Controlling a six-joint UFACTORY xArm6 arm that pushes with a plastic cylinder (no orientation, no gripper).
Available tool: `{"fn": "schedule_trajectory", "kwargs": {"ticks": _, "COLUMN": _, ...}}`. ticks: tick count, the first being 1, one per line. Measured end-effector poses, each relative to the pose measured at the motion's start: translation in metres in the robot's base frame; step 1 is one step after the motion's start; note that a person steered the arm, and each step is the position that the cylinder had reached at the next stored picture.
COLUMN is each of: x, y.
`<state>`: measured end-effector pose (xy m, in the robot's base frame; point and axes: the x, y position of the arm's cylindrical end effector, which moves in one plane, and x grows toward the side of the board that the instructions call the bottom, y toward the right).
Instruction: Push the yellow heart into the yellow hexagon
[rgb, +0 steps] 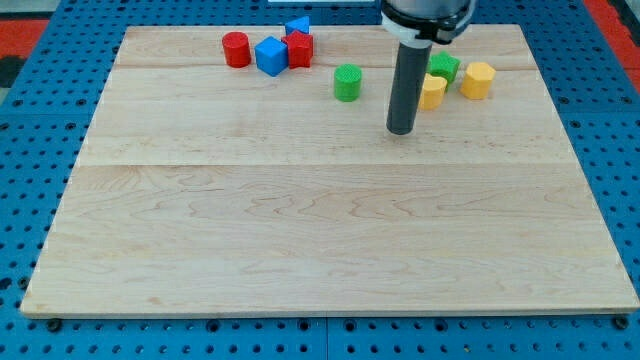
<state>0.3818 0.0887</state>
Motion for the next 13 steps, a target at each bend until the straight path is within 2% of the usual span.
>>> {"fn": "schedule_trajectory", "kwargs": {"ticks": 2, "x": -0.023, "y": 0.046}}
{"fn": "schedule_trajectory", "kwargs": {"ticks": 4, "x": -0.051, "y": 0.047}}
{"fn": "schedule_trajectory", "kwargs": {"ticks": 5, "x": -0.027, "y": 0.031}}
{"fn": "schedule_trajectory", "kwargs": {"ticks": 7, "x": -0.018, "y": 0.026}}
{"fn": "schedule_trajectory", "kwargs": {"ticks": 8, "x": -0.004, "y": 0.084}}
{"fn": "schedule_trajectory", "kwargs": {"ticks": 9, "x": -0.007, "y": 0.190}}
{"fn": "schedule_trajectory", "kwargs": {"ticks": 10, "x": -0.043, "y": 0.219}}
{"fn": "schedule_trajectory", "kwargs": {"ticks": 12, "x": -0.105, "y": 0.200}}
{"fn": "schedule_trajectory", "kwargs": {"ticks": 13, "x": -0.118, "y": 0.200}}
